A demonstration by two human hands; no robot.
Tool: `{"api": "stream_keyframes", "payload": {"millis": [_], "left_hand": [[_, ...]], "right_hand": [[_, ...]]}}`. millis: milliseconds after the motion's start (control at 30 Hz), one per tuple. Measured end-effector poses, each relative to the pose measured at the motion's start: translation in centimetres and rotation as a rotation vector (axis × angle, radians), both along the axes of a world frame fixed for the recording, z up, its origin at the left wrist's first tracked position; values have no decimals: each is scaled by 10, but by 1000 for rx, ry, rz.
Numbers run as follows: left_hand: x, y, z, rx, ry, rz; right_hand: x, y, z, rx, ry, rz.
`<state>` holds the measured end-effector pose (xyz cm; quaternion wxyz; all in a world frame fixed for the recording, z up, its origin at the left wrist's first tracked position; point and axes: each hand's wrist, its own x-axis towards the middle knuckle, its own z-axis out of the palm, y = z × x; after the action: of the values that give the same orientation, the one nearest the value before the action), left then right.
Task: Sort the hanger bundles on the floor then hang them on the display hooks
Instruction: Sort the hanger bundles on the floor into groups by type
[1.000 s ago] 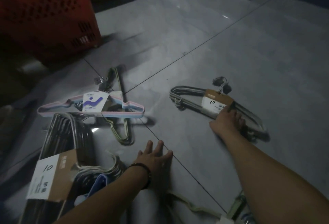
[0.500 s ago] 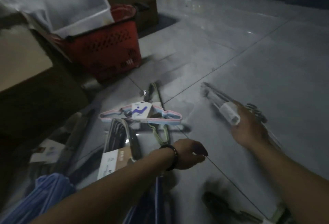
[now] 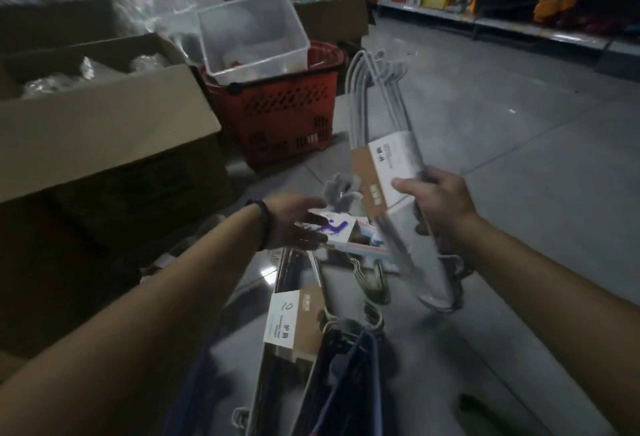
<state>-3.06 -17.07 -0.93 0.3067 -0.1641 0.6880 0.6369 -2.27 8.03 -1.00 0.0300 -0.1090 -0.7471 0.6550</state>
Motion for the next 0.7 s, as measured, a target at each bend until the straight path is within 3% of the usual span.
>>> {"api": "stream_keyframes", "payload": {"millis": [100, 200, 300, 433, 600, 700], "left_hand": [[-6, -16, 8, 26, -3, 122], [0, -19, 10, 22, -9, 210], [8, -19, 4, 14, -45, 171], [19, -19, -17, 6, -87, 63], [32, 0, -16, 251, 84, 131], [33, 3, -27, 274, 218, 144]], "right_hand": [[-1, -34, 16, -157, -134, 115], [3, -54, 4, -226, -183, 83], [11, -66, -18, -404, -200, -9], [26, -65, -27, -620, -265, 39], [35, -71, -30, -699, -258, 141], [34, -74, -39, -650, -265, 211]]}}
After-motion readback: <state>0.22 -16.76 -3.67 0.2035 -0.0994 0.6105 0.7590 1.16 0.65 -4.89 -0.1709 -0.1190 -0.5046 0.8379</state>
